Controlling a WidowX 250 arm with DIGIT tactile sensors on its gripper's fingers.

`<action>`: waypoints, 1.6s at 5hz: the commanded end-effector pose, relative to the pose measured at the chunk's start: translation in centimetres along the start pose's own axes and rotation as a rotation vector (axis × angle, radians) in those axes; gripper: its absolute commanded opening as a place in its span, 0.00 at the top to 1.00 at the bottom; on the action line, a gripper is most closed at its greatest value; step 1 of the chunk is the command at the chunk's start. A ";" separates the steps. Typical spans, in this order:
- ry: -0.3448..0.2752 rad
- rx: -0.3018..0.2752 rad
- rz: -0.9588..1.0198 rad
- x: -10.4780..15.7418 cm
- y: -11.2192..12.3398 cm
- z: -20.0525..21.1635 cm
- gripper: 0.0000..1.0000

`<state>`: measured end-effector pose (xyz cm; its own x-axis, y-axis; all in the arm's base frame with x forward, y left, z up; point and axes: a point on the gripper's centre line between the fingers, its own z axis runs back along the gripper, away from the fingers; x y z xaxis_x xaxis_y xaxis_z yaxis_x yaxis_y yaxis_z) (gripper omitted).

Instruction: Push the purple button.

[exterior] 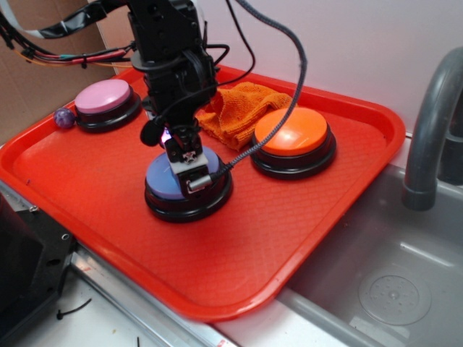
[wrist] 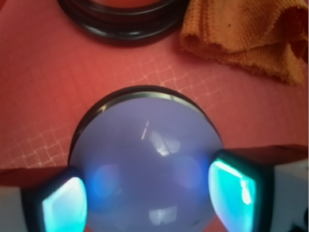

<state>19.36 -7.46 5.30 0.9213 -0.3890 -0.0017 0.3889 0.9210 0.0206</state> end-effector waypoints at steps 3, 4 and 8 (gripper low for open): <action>-0.002 0.048 -0.002 0.3 0.4 5.6 0.00; -0.010 0.055 0.000 0.2 0.5 6.2 0.00; -0.042 0.054 0.020 -0.3 0.7 8.3 0.00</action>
<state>19.07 -6.21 12.24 0.9264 -0.3752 -0.0308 0.3765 0.9237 0.0711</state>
